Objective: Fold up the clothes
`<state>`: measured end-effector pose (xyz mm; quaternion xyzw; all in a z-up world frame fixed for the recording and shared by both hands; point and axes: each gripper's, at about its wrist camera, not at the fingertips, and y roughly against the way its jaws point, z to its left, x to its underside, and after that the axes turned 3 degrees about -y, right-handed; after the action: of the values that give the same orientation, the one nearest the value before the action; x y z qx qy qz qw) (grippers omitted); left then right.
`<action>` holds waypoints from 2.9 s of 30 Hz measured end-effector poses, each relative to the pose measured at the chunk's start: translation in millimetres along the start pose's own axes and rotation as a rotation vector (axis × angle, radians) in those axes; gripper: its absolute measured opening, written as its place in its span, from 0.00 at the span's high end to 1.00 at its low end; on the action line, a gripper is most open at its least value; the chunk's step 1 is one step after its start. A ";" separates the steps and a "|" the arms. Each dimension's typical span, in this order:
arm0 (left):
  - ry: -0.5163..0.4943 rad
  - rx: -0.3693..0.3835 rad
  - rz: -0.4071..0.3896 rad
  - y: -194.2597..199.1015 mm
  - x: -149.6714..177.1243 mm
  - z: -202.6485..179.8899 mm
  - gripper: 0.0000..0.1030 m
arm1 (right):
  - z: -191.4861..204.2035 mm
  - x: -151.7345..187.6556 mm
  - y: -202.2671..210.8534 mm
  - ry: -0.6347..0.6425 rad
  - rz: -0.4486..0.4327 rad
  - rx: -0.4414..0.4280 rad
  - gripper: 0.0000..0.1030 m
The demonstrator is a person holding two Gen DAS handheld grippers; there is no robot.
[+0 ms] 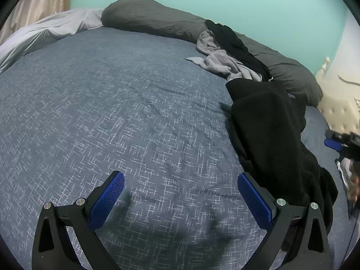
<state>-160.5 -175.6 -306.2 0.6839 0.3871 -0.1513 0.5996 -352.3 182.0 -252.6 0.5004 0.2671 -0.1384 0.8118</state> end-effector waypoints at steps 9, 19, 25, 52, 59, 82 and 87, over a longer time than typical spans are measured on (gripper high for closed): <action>0.010 -0.001 0.007 -5.7 -1.2 5.7 0.00 | -15.8 -34.6 -35.9 -0.007 0.022 0.075 0.36; 0.020 -0.005 0.015 -9.4 -0.2 12.1 0.00 | -12.4 -58.5 -72.4 0.047 -0.003 0.097 0.37; 0.028 -0.003 0.023 -13.9 -1.7 14.8 0.00 | -4.8 -60.4 -76.4 0.105 -0.038 0.060 0.76; 0.117 -0.020 -0.100 82.6 -0.6 69.1 0.00 | 205.5 65.8 13.5 0.324 -0.006 -0.424 0.93; 0.150 -0.039 -0.095 92.5 3.3 92.5 0.00 | 245.2 116.5 -16.5 0.345 0.108 -0.453 0.93; 0.085 -0.006 0.001 66.5 7.6 66.6 0.00 | 130.1 99.9 9.5 0.236 0.082 -0.105 0.54; 0.090 0.004 0.039 52.4 9.3 66.9 0.00 | 63.4 85.7 12.5 0.111 0.069 0.042 0.52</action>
<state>-100.0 -234.1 -291.3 0.6987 0.4000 -0.1091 0.5831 -257.3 135.2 -269.8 0.5332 0.2914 -0.0881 0.7893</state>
